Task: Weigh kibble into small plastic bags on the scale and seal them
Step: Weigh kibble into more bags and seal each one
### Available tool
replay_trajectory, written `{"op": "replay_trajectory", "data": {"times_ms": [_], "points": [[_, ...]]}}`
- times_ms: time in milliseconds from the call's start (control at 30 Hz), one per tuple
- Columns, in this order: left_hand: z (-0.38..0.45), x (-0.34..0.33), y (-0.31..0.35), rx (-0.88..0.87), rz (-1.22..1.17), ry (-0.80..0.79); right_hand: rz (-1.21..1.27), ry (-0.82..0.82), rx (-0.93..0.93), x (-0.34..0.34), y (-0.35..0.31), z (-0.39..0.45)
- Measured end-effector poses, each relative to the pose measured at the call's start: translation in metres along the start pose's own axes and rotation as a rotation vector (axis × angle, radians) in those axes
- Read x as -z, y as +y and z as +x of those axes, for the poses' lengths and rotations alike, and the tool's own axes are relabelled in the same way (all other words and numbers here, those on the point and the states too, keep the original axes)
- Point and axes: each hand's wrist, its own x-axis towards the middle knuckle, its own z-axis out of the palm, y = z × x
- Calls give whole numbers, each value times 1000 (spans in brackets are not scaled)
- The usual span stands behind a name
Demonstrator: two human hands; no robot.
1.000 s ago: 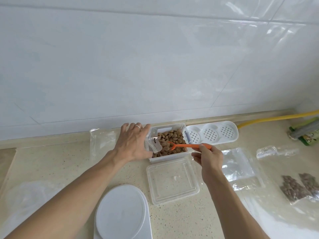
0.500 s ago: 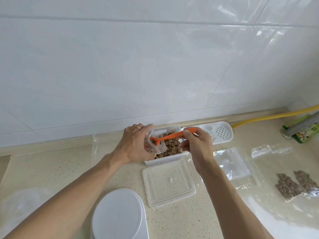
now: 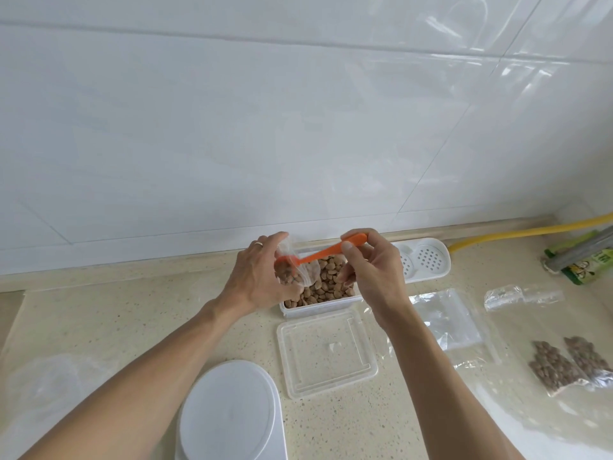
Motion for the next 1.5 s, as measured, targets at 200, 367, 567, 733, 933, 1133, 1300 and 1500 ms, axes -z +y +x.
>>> {"op": "replay_trajectory", "data": {"times_ms": [200, 367, 567, 733, 933, 1133, 1300, 1500], "points": [[-3, 2, -7, 54, -36, 65, -224, -131, 141, -4, -17, -1], [-5, 1, -9, 66, -29, 89, -163, -9, 204, -6, -22, -6], [-13, 2, -24, 96, 5, 100, -68, 338, 60, 10, 5, 3], [-20, 2, -29, 44, 63, 78, -256, 363, -82, 10, 54, 2], [-19, 0, -35, -6, 135, 43, -186, 228, -245, -10, 74, -2], [-17, 3, -33, -39, 221, 59, 28, 445, -424, 3, 75, 0], [-8, 5, -23, -27, 306, 60, 133, 491, -450, 15, 67, -3], [2, 4, -12, 21, 393, 13, 192, 421, -331, 19, 39, -2]]}}
